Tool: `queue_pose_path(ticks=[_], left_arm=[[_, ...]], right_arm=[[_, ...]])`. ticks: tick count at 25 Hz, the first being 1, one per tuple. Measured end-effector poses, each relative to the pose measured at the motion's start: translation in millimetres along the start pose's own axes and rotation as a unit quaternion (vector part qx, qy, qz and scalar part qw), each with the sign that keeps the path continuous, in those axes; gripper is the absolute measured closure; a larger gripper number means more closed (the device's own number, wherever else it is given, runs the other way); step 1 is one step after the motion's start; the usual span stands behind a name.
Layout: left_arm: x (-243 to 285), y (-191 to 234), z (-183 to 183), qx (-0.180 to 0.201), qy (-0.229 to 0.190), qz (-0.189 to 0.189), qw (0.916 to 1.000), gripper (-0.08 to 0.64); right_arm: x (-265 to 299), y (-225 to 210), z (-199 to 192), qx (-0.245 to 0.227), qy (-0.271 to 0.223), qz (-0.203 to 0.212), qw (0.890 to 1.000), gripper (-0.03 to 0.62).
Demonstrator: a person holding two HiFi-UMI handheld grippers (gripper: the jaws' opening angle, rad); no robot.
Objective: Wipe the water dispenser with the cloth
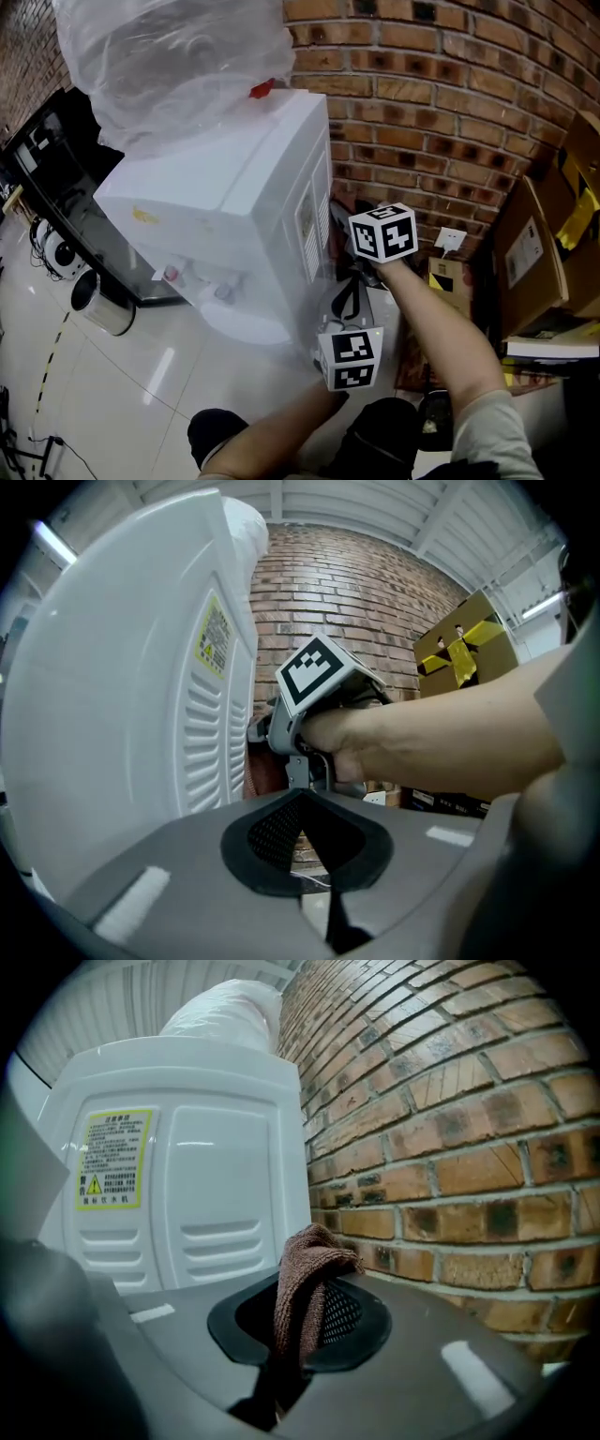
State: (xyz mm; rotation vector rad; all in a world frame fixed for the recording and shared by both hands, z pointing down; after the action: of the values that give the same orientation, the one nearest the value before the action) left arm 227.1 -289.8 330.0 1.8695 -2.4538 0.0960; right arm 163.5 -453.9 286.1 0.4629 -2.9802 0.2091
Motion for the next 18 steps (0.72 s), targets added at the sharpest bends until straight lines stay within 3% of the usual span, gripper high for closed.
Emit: queue_pose_path(ticks=[9,18], left_arm=[[18,1,-51,-0.012,0.017,0.010,0.9997,0.560],[31,12,-87,-0.023,0.041,0.044,0.9979,0.560]], right_arm=[[12,-11,-58,0.023,0.023,0.008,0.999,0.538],[20,-17,-121,-0.003,0.032,0.025,0.999,0.540]])
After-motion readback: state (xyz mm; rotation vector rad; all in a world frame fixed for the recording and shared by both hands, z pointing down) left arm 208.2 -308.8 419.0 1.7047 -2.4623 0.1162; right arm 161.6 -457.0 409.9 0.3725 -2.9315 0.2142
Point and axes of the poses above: the fingertips, and each gripper's own axes: x forward along the fingers, y to its left, z out of its top, the point moved 7 cm from there along -x, backward along the fingers, and after that the axes turned 5 degrees about -y, right-handed, at the moved point
